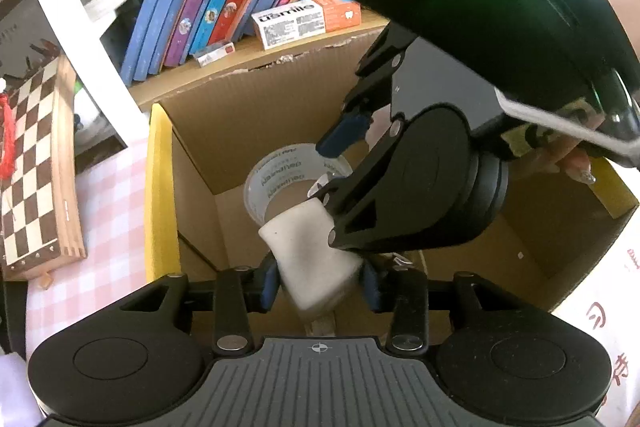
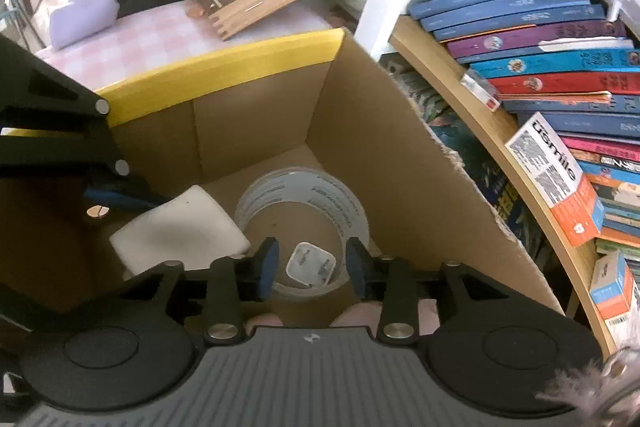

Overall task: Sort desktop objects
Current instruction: 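Open the left tool on the block while the right tool releases the charger, then lift both tools out of the box and move toward the remaining objects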

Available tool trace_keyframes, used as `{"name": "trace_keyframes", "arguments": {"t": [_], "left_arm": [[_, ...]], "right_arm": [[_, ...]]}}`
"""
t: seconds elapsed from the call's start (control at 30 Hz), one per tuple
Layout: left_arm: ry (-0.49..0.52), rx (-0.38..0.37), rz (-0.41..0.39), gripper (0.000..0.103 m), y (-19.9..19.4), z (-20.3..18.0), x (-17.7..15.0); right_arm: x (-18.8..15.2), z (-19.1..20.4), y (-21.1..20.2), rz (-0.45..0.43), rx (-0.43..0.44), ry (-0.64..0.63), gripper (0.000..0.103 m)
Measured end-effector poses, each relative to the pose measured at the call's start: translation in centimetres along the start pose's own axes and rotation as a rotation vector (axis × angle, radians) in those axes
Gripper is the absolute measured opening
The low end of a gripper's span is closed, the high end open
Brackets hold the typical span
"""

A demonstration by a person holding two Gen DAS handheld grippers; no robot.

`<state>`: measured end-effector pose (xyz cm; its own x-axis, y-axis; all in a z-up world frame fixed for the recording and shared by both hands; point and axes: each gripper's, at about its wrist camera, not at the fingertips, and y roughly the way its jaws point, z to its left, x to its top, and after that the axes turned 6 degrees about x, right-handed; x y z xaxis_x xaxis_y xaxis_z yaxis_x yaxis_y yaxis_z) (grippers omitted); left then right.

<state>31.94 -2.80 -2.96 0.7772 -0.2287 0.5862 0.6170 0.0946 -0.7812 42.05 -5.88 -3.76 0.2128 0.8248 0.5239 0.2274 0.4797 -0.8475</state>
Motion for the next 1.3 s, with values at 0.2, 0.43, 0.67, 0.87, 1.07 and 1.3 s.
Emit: {"name": "trace_keyframes", "arguments": {"t": [0.2, 0.43, 0.67, 0.87, 1.07, 1.3], "left_arm": [[0.005, 0.03, -0.067, 0.072, -1.9, -0.2, 0.0], [-0.022, 0.079, -0.137, 0.083, -4.3, 0.3, -0.3], [-0.083, 0.096, -0.203, 0.086, -7.2, 1.4, -1.2], [-0.111, 0.107, -0.227, 0.087, -9.4, 1.6, -2.5], [-0.131, 0.11, -0.245, 0.087, -11.0, 2.0, -4.0], [-0.147, 0.091, -0.256, 0.087, -12.4, 2.5, -6.0]], "right_arm": [[-0.2, -0.4, -2.0, -0.046, -0.007, 0.042, 0.051], [-0.6, -0.6, -5.0, -0.127, -0.065, 0.099, 0.075], [-1.5, -0.2, -8.2, -0.21, -0.12, 0.192, 0.077], [-2.3, 0.9, -10.3, -0.247, -0.137, 0.218, 0.079], [-3.4, 2.9, -11.9, -0.258, -0.149, 0.225, 0.08], [-4.7, 5.7, -13.0, -0.25, -0.156, 0.236, 0.082]]}}
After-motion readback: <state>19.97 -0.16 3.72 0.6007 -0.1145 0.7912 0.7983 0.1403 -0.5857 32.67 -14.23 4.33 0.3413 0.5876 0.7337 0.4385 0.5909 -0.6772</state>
